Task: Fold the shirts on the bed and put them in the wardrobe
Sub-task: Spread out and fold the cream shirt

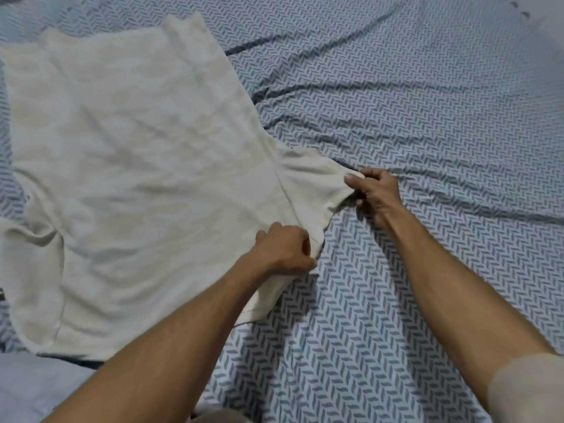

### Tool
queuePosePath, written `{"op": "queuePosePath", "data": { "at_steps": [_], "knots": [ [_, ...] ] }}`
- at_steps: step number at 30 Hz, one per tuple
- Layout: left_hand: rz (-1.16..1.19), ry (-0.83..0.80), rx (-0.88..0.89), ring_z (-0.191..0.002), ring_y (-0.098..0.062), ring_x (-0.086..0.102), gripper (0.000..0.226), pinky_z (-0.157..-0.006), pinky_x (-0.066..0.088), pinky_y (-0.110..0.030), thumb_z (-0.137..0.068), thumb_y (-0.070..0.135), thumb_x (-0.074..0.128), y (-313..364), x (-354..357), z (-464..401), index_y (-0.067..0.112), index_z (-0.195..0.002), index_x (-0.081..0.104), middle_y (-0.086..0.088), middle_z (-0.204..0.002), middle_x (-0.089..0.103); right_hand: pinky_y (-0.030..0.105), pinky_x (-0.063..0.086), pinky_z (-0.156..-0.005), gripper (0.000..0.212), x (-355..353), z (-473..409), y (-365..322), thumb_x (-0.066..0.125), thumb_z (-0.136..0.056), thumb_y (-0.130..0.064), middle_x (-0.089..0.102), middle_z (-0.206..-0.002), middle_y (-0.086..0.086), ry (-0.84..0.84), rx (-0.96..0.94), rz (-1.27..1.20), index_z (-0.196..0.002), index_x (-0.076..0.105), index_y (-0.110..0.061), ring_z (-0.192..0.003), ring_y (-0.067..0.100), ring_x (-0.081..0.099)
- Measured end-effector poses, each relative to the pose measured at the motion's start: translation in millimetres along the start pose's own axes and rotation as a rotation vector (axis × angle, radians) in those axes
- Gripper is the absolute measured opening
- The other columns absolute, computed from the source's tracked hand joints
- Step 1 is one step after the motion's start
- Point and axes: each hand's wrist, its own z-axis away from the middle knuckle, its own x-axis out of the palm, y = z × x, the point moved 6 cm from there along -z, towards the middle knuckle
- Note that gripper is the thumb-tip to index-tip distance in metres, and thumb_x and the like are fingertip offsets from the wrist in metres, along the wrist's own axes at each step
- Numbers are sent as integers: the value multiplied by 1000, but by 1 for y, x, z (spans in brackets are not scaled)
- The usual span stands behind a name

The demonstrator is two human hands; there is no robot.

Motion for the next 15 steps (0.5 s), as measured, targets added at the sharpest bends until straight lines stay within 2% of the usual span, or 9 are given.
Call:
{"op": "queuePosePath", "data": {
  "at_steps": [2,4,7,10,12,13,14,15],
  "knots": [
    [55,58,37,-93,-23,63,19,-80,49,-36,-85,39,69,-1,-22,-14,22,-93,68,0,-97,71,25,48,-44,31,0,-3,4,88,-74,-12,74,-74,9,-65,-20,-48,-92,63,-8,-48,18,61],
    [96,226,70,-92,-23,64,22,-77,47,-31,-87,34,65,-2,-54,-39,19,-102,70,-4,-100,72,24,47,-41,24,-4,-6,7,84,-77,-7,71,-64,9,-104,-25,-82,-85,62,-6,-41,17,56],
    [1,406,70,-108,-34,62,47,-88,50,-39,-78,33,51,1,-98,-83,16,-119,66,-10,-107,71,23,44,-38,26,-7,-13,11,82,-78,-1,68,-65,14,-121,-43,-85,-93,61,1,-40,19,56],
    [-154,337,-98,-133,-34,45,44,-108,36,-53,-92,35,53,10,-125,-128,22,-134,53,-10,-132,60,24,37,-39,29,-10,-19,20,85,-76,-5,64,-60,12,-128,-38,-115,-94,62,-4,-44,23,51],
    [-268,234,-158,-133,-32,47,40,-112,27,-57,-91,38,61,15,-137,-149,23,-128,58,-8,-133,59,22,30,-38,24,-11,-21,23,85,-78,-6,59,-53,9,-123,-32,-144,-89,64,-7,-36,19,43],
    [-289,172,-166,-127,-31,53,39,-111,32,-54,-86,38,67,17,-139,-158,22,-122,64,-8,-126,64,21,28,-37,22,-13,-22,24,84,-78,-6,58,-51,9,-115,-33,-158,-87,65,-8,-32,17,40],
    [-264,120,-147,-117,-31,61,36,-104,43,-47,-82,35,73,20,-142,-163,19,-114,70,-9,-116,68,19,27,-37,20,-12,-23,23,84,-79,-7,57,-50,9,-110,-41,-172,-86,65,-8,-30,15,38],
    [-205,75,-117,-105,-29,66,31,-88,52,-36,-80,30,76,22,-142,-169,15,-107,74,-9,-105,71,18,28,-37,18,-12,-23,24,83,-81,-7,57,-50,10,-104,-41,-198,-85,65,-9,-29,15,38]
  ]
}}
